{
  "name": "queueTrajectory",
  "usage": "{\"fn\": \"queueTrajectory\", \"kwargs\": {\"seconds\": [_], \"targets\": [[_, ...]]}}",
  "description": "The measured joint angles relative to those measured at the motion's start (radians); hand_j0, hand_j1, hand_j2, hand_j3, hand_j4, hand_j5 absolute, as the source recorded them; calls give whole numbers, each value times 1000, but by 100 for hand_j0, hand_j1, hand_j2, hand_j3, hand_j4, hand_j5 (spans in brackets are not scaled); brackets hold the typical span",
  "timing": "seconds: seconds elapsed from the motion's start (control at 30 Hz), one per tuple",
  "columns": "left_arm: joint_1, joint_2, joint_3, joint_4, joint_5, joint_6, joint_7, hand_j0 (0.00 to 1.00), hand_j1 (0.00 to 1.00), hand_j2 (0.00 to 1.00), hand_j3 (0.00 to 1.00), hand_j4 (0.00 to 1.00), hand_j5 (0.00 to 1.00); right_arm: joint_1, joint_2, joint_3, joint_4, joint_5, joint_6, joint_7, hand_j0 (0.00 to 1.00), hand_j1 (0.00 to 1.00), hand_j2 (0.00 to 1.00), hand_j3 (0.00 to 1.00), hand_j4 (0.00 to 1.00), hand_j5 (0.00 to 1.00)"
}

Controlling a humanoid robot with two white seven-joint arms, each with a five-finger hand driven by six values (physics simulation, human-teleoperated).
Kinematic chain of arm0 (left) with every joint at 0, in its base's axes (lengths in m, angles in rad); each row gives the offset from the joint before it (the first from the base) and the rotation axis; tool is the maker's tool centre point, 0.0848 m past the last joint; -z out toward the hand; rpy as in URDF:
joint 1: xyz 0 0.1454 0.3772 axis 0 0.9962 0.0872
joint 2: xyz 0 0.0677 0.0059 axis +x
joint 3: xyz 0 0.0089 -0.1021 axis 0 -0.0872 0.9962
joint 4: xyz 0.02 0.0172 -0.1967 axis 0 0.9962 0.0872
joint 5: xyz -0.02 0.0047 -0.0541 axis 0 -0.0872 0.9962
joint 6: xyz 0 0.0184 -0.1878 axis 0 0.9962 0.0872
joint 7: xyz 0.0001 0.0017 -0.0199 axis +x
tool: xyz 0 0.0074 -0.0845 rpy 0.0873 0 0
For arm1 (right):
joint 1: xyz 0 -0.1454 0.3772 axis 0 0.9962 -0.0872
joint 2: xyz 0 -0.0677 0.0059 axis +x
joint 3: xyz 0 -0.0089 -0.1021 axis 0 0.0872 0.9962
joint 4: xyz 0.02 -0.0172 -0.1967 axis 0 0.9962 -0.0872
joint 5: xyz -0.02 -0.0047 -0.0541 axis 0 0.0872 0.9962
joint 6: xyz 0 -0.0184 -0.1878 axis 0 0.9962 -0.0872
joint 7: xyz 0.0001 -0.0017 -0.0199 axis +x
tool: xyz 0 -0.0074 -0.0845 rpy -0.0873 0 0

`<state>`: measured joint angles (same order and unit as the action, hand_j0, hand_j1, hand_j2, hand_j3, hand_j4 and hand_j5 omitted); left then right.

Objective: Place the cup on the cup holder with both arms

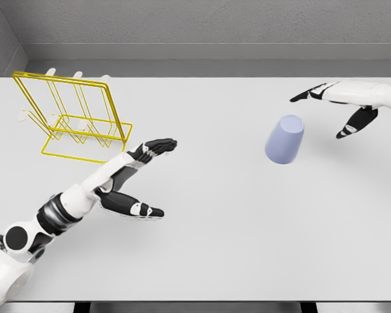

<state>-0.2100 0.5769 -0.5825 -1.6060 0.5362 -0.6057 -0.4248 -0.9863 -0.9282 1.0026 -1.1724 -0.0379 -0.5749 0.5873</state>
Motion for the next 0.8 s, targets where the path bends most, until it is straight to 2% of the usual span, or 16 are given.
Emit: {"fn": "queueTrajectory", "kwargs": {"seconds": [0.1,0.2,0.3,0.47,0.7,0.8], "targets": [[-54,-72,-33,95,-37,71,1,100,100,100,100,100,100,-8,4,-1,-1,9,0,-2,100,100,100,100,100,100],[-57,-126,-45,170,-91,126,1,100,100,100,100,100,100,-8,6,1,1,12,1,-11,100,100,100,100,100,100],[-72,-145,-45,202,-149,160,1,100,100,100,100,100,100,-9,15,14,2,14,4,-17,100,100,100,100,100,100],[-65,-153,-43,209,-169,174,5,100,100,100,100,100,100,-11,39,31,3,18,13,-9,100,100,100,100,100,100],[-58,-149,-43,201,-157,172,-3,100,100,100,100,100,100,-22,79,40,3,74,30,1,100,100,100,100,100,100],[-26,-143,-43,154,-163,171,-4,100,100,100,100,100,100,-34,93,47,2,96,33,15,100,100,100,100,100,100]]}}
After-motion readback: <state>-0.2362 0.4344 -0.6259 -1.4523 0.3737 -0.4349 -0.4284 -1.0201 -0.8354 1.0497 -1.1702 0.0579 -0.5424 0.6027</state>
